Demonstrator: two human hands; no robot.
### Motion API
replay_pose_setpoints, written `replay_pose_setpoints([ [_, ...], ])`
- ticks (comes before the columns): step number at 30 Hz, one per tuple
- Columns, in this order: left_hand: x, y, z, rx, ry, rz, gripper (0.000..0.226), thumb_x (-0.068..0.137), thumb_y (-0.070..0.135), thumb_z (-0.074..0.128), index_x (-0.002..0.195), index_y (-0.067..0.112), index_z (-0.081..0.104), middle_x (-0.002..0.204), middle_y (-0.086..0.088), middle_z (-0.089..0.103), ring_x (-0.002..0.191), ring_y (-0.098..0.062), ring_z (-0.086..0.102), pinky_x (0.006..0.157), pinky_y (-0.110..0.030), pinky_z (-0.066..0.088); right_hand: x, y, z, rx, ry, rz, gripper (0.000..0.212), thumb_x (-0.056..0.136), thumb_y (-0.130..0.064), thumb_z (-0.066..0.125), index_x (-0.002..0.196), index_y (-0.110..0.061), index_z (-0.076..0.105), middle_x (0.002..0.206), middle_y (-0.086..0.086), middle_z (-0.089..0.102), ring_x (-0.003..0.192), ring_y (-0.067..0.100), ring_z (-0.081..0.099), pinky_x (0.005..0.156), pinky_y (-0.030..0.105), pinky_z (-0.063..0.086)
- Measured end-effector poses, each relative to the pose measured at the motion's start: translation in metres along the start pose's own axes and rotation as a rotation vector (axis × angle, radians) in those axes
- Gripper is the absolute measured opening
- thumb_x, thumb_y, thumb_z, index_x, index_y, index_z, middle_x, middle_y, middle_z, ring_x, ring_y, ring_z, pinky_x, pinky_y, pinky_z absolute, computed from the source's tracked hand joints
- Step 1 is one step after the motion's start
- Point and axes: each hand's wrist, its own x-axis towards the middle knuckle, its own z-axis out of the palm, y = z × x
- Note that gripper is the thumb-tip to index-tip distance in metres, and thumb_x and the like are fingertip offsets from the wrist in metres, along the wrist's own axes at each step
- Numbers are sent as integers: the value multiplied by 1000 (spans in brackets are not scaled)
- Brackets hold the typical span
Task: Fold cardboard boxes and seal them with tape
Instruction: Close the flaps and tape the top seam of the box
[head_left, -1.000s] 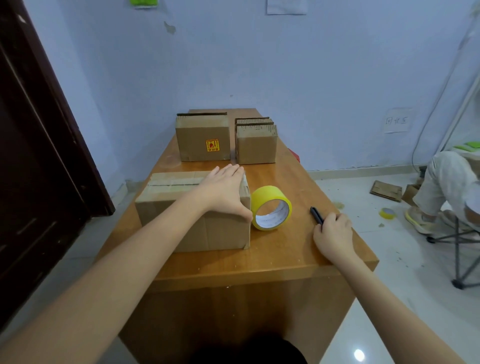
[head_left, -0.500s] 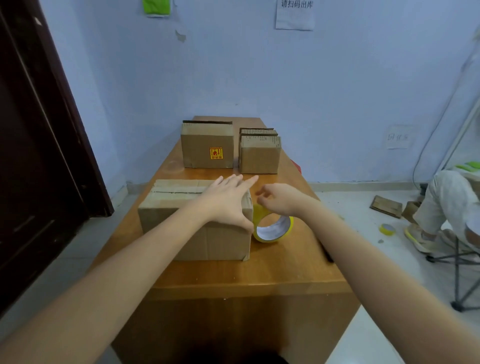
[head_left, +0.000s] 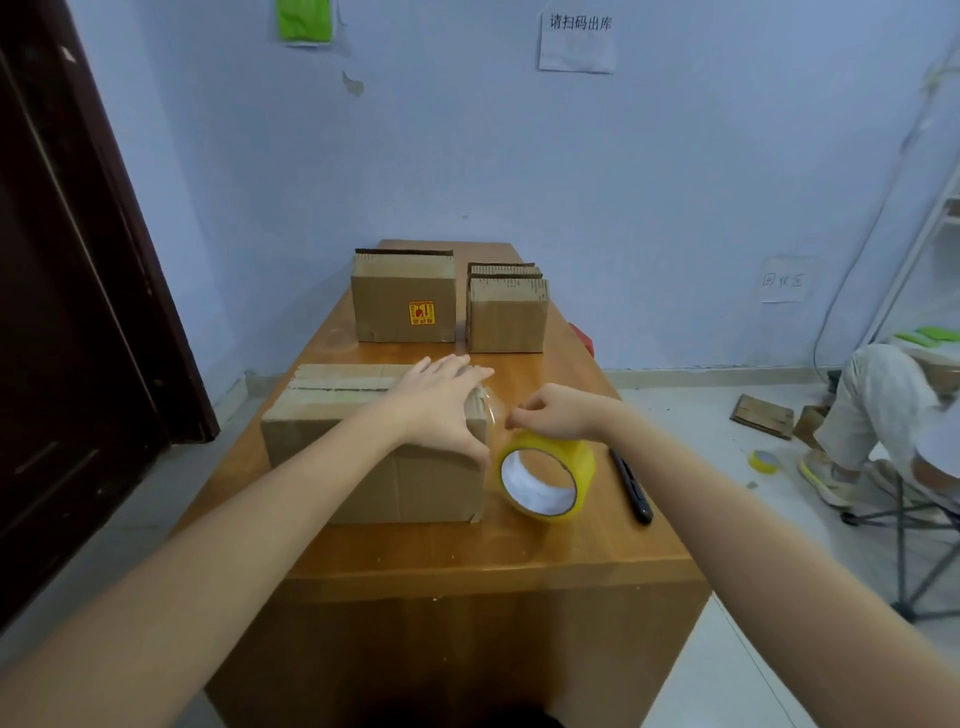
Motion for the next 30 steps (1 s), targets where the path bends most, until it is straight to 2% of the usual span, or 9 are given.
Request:
replay_pose_setpoints([
  [5, -1, -1, 0, -9, 9, 3, 108, 68, 65, 68, 151, 27, 10, 160, -4, 4, 146, -20, 1, 117, -40, -1, -4, -1, 11, 83, 59, -55, 32, 98, -35, 47, 82, -21, 71, 87, 10, 64, 69, 18, 48, 67, 32, 45],
  [8, 0, -1, 1, -12, 11, 2, 107, 68, 65, 68, 151, 28, 12, 159, -3, 5, 146, -20, 2, 117, -40, 0, -13, 5, 11, 113, 93, -44, 32, 97, -34, 49, 86, -15, 73, 76, 2, 59, 61, 14, 44, 60, 24, 40],
  [11, 0, 0, 1, -16, 10, -2, 107, 68, 65, 68, 150, 28, 12, 159, -2, 5, 146, -21, 3, 117, -41, 1, -24, 14, 12, 143, 102, -23, 31, 96, -33, 51, 85, -15, 73, 73, -1, 58, 60, 13, 42, 57, 21, 38],
  [15, 0, 0, 1, -19, 9, -8, 107, 69, 65, 68, 151, 28, 11, 159, -3, 5, 146, -21, 3, 117, -41, 1, -32, 23, 11, 56, 162, 25, 30, 96, -34, 51, 78, -21, 70, 59, -8, 54, 43, 4, 40, 47, 15, 33],
  [17, 1, 0, 0, -21, 10, -9, 107, 69, 66, 68, 151, 28, 10, 159, -3, 5, 146, -22, 3, 117, -41, 1, -35, 26, 11, 18, 239, 55, 28, 96, -35, 50, 77, -24, 68, 67, -7, 61, 57, 5, 52, 54, 21, 41],
  [19, 1, 0, 0, -22, 5, -9, 109, 69, 66, 68, 151, 28, 7, 160, -3, 4, 146, -22, 2, 118, -41, 1, -38, 28, 18, -24, 377, 96, 28, 96, -35, 47, 79, -23, 66, 77, 0, 66, 72, 19, 59, 60, 29, 44],
  [22, -2, 1, 0, -18, 25, -9, 113, 70, 68, 65, 152, 24, 2, 160, -4, 0, 147, -21, 0, 117, -40, 1, -43, 14, 35, -259, 606, 141, 34, 99, -33, 41, 84, -14, 65, 65, 1, 56, 62, 20, 52, 46, 25, 30],
  [26, -13, 5, 2, 9, 228, 21, 102, 73, 70, 61, 147, 13, 21, 158, -5, 16, 145, -19, 15, 115, -36, 20, -42, -7, 53, -556, 632, 177, 21, 101, -20, 38, 83, -13, 47, 59, -2, 39, 47, 13, 34, 44, 25, 21],
  [30, -15, 5, 6, 122, 369, 126, 82, 76, 72, 53, 135, 15, 42, 136, 0, 45, 120, -14, 45, 97, -31, 41, -31, -7, 73, -699, 557, 168, 6, 92, -7, 53, 91, -13, 55, 75, 1, 57, 61, 18, 58, 44, 25, 23],
])
